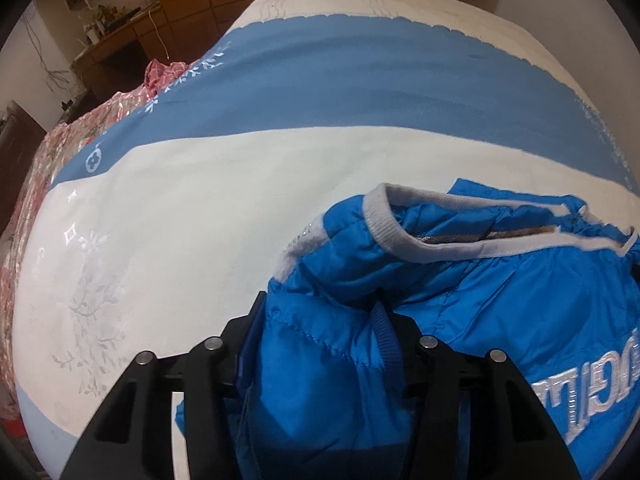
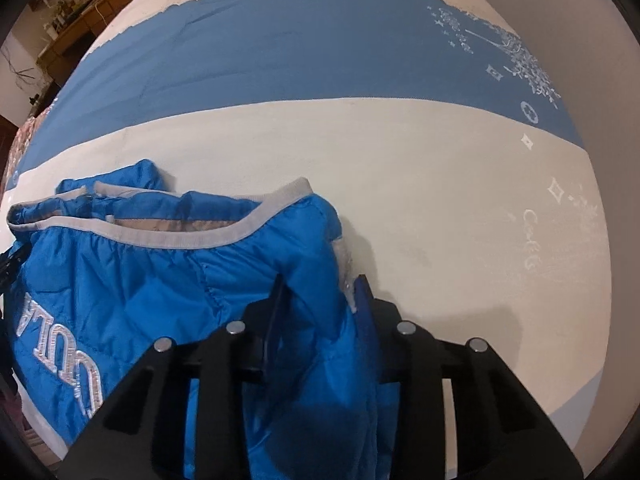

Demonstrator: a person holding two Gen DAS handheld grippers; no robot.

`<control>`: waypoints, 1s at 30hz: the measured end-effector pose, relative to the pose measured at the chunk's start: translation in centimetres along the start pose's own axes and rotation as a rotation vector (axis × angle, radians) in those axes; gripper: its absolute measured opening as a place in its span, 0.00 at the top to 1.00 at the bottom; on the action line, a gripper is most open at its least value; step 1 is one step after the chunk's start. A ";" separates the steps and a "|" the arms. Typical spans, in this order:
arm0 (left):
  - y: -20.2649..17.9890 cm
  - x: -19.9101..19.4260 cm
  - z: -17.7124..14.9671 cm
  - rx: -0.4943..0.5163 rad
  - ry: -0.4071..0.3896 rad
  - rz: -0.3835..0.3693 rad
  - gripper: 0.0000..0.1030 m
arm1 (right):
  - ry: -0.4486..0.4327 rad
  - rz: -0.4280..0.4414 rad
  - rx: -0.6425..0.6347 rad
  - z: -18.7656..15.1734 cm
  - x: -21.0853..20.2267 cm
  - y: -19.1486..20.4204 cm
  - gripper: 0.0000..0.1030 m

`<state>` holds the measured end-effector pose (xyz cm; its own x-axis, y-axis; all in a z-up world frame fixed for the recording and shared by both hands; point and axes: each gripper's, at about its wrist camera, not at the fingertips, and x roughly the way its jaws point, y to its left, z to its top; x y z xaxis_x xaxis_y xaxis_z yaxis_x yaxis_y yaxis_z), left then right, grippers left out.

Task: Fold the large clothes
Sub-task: 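Grasp the edge of the folded jacket bundle with both grippers, then lift the held bundle edge with both grippers and fold it over itself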

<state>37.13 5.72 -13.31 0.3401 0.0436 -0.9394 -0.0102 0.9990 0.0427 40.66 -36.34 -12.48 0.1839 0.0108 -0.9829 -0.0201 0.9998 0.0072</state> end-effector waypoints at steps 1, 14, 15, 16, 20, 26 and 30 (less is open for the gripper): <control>-0.2 0.3 0.0 0.006 0.002 0.007 0.49 | 0.014 0.014 0.016 0.0 0.5 -0.1 0.67; 1.2 -7.8 -3.3 -0.023 -0.128 -0.003 0.50 | -0.041 0.134 -0.015 -3.9 -6.7 -1.4 0.62; 0.7 -8.0 -4.2 -0.014 -0.123 -0.018 0.50 | -0.032 0.135 -0.024 -4.2 -6.5 -1.0 0.62; 0.4 -8.0 -4.9 -0.007 -0.112 -0.023 0.50 | -0.019 0.123 -0.036 -4.6 -6.1 -0.6 0.63; -0.7 -5.5 -6.3 0.009 -0.045 -0.008 0.49 | 0.017 0.051 -0.045 -5.8 -3.9 0.9 0.63; -1.1 -3.0 -6.6 0.012 -0.014 -0.011 0.45 | 0.016 -0.003 -0.034 -5.9 -1.5 1.6 0.63; -1.0 -3.5 -6.5 0.005 0.000 -0.001 0.45 | 0.013 0.005 -0.012 -5.9 -1.9 1.4 0.63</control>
<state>29.85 4.60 -12.25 0.3402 0.0429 -0.9394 -0.0053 0.9990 0.0437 34.47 -35.04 -11.69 0.1713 0.0156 -0.9851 -0.0323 0.9994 0.0102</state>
